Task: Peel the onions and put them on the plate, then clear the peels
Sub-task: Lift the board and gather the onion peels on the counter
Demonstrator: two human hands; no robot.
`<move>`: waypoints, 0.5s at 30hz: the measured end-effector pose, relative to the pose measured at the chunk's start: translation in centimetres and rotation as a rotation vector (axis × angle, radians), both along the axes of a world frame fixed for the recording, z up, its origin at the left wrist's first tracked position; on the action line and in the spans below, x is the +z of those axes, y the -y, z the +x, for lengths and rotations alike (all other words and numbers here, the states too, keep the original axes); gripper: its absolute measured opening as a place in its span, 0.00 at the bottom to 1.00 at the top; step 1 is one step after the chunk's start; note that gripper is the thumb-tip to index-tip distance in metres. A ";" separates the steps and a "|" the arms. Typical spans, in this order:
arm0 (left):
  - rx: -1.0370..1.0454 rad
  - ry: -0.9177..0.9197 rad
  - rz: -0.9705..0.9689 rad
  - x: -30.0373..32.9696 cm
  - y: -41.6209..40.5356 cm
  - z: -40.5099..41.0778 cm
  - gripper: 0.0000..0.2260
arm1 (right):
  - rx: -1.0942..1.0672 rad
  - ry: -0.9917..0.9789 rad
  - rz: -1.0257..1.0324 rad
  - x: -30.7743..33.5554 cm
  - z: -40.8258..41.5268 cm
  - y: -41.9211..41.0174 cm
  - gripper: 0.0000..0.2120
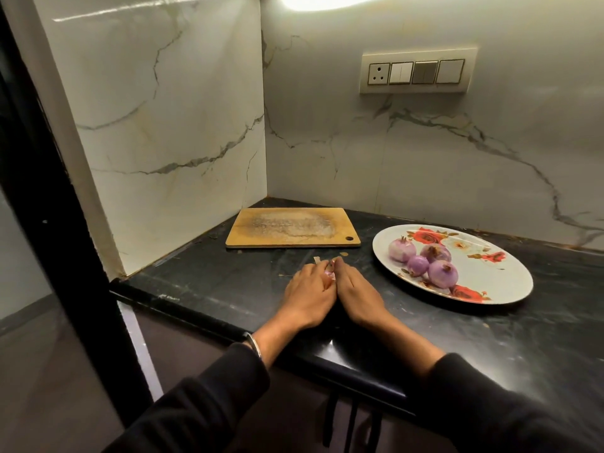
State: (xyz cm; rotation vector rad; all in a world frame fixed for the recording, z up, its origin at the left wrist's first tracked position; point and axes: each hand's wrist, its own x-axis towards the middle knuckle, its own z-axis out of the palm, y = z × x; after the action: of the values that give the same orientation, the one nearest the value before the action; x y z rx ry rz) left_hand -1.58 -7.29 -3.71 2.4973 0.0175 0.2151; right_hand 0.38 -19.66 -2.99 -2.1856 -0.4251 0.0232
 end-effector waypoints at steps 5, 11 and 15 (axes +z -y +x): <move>0.058 -0.037 -0.101 0.2 0.5 0.4 0.25 | -0.203 -0.068 0.116 0.2 -0.1 -2.1 0.25; 0.083 0.009 -0.384 0.4 0.8 0.6 0.22 | -0.342 -0.183 0.491 -0.1 0.5 -4.6 0.22; 0.110 0.063 -0.660 0.8 1.5 0.0 0.20 | -0.356 -0.236 0.634 -0.6 0.8 -5.9 0.16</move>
State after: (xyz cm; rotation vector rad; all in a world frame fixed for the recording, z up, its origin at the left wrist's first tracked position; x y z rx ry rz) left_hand -1.61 -8.74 -2.90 1.8325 0.1717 0.2811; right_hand 1.14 -13.76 -3.57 -1.5770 0.0940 -0.0434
